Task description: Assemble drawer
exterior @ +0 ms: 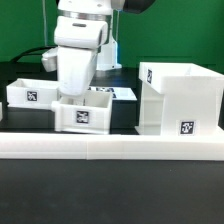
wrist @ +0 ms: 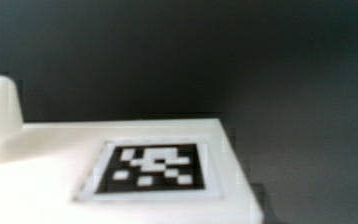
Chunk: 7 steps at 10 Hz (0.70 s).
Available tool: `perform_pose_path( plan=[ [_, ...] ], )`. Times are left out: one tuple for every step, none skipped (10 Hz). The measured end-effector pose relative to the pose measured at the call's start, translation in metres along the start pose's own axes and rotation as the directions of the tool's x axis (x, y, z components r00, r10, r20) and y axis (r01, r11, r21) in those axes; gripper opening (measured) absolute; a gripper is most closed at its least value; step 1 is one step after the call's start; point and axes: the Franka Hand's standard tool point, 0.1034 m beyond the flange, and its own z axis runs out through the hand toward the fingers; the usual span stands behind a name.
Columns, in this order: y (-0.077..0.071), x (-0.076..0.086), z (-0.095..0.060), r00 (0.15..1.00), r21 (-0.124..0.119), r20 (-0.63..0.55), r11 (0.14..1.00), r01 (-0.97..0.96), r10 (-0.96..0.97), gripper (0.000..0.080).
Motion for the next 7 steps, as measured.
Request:
perform_pose_path(
  plan=[
    [0.002,0.001,-0.001,1.0,0.0,0.002,1.0,0.025,-0.025,0.0042],
    [0.001,0.0,0.0,1.0,0.002,0.003,1.0,0.017,-0.017,0.0042],
    [0.001,0.0,0.0,1.0,0.003,0.003,1.0,0.017,-0.017,0.0042],
    [0.001,0.0,0.001,1.0,0.004,0.003,1.0,0.016,-0.016,0.0042],
    [0.003,0.003,0.004,1.0,0.005,0.002,1.0,0.013,-0.013,0.0042],
    [0.006,0.006,0.004,1.0,0.013,0.001,1.0,0.006,-0.006,0.0042],
    [0.013,0.009,0.003,1.0,0.014,0.0,1.0,0.01,-0.01,0.0042]
  ],
)
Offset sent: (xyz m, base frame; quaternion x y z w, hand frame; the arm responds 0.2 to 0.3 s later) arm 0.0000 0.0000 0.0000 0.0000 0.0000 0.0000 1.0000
